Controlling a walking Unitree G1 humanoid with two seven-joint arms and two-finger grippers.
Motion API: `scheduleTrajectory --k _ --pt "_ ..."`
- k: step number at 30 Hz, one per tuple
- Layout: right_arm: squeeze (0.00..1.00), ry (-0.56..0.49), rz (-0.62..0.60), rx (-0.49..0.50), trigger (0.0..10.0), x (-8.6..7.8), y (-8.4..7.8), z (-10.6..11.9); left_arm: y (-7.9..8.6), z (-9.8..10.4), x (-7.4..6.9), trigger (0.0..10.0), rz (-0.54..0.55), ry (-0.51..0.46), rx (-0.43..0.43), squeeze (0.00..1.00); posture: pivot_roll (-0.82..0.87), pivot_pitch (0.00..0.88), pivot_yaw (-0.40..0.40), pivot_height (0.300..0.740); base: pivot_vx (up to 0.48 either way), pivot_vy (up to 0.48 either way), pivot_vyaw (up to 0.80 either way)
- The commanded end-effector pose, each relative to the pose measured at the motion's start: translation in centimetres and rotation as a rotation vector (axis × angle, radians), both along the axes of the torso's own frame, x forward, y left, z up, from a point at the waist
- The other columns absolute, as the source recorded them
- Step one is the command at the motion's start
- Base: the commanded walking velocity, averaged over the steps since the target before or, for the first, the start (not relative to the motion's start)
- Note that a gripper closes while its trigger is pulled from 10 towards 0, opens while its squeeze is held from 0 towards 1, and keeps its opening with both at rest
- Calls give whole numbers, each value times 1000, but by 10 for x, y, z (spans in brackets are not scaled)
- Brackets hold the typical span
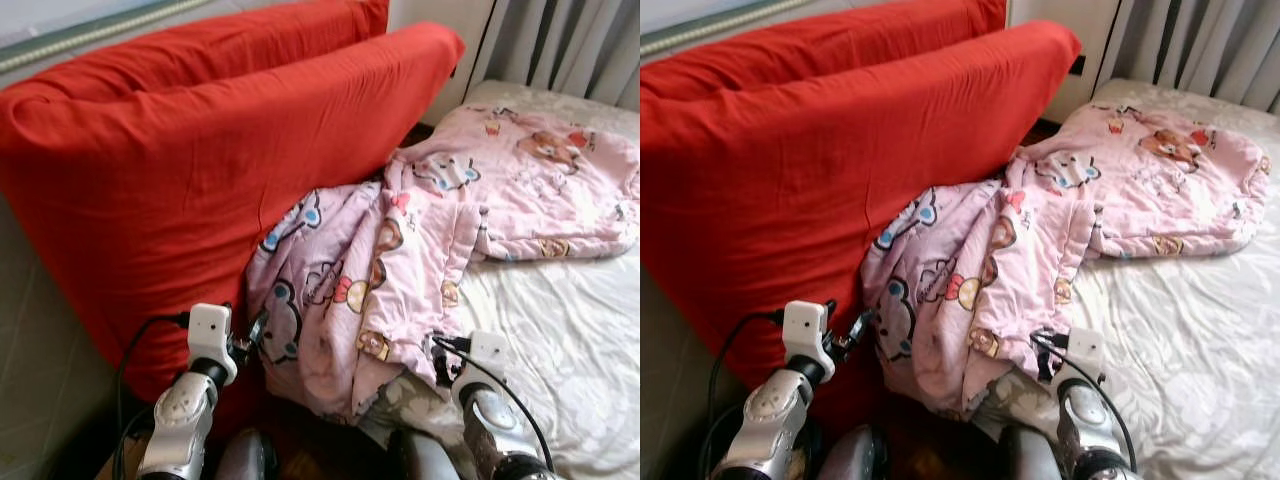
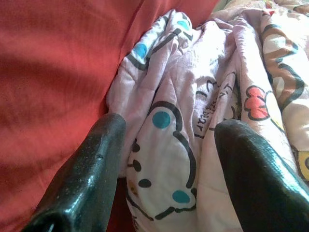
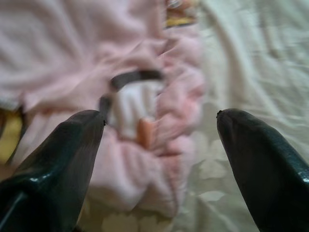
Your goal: Clean up the room
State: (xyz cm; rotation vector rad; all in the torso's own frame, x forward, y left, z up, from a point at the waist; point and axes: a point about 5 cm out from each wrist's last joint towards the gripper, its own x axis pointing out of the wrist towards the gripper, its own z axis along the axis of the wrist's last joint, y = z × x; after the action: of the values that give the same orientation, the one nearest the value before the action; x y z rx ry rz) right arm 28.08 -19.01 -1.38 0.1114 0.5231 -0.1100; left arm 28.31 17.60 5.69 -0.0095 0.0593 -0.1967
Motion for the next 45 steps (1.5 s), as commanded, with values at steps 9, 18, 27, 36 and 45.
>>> scheduleTrajectory --k 9,18,27,36,45 --pt "0 62 66 -90 10000 2 -2 0 8 1 -15 10000 -13 30 27 0 31 184 41 611 0 0 0" --pt "0 58 166 -190 10000 9 2 5 12 2 -24 10000 -10 53 32 0 42 208 48 611 0 0 0" --pt "0 85 176 -227 10000 9 -1 5 10 3 -27 10000 -19 65 35 0 46 213 51 611 0 0 0" --pt "0 161 125 -275 10000 -3 -9 -6 8 4 -29 10000 -22 78 37 0 52 220 51 611 0 0 0" --pt "0 134 110 -242 0 -1 -6 -4 8 4 -32 10000 -22 92 46 0 54 223 54 611 0 0 0"
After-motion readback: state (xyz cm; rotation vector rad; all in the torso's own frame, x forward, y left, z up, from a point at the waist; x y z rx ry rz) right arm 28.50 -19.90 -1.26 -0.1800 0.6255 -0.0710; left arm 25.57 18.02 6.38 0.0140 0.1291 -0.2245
